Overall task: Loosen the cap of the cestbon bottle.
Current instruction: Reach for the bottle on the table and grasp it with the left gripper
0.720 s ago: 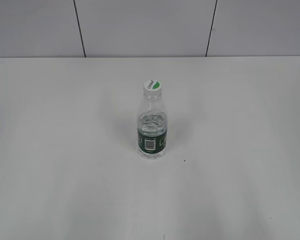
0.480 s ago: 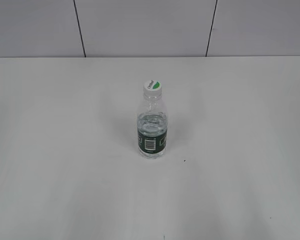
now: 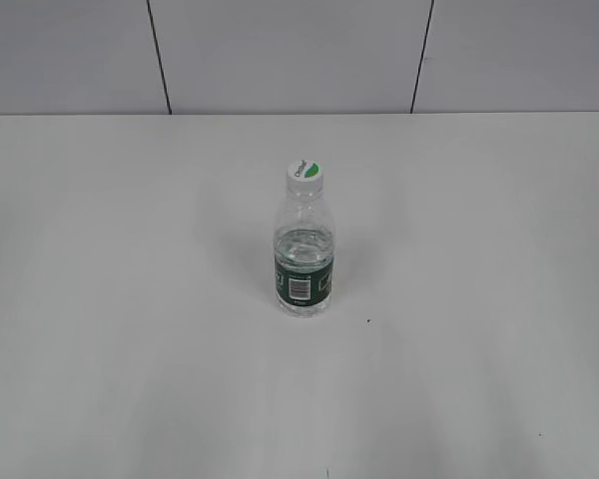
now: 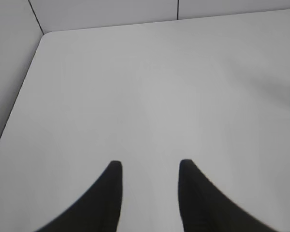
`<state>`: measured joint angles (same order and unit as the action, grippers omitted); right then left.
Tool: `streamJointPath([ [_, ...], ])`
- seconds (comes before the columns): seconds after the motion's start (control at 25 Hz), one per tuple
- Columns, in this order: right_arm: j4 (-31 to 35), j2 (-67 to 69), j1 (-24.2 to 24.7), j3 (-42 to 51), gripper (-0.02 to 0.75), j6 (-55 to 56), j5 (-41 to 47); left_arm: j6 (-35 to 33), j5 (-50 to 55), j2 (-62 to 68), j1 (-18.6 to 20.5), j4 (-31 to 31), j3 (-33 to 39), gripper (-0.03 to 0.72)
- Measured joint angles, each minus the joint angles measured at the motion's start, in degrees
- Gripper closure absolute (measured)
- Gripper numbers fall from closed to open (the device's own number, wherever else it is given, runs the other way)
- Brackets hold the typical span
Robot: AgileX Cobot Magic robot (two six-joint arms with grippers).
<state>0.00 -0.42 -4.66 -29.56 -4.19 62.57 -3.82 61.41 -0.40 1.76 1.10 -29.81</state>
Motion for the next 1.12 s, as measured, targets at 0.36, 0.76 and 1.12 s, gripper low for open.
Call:
streamJointPath([
  [0.36, 0.0, 0.0, 0.0, 0.0, 0.157, 0.0, 0.0, 0.0, 0.0, 0.0, 0.0, 0.0, 0.0, 0.445],
  [0.76, 0.0, 0.0, 0.0, 0.0, 0.157, 0.0, 0.0, 0.0, 0.0, 0.0, 0.0, 0.0, 0.0, 0.445],
  [1.12, 0.0, 0.0, 0.0, 0.0, 0.157, 0.0, 0.0, 0.0, 0.0, 0.0, 0.0, 0.0, 0.0, 0.445],
])
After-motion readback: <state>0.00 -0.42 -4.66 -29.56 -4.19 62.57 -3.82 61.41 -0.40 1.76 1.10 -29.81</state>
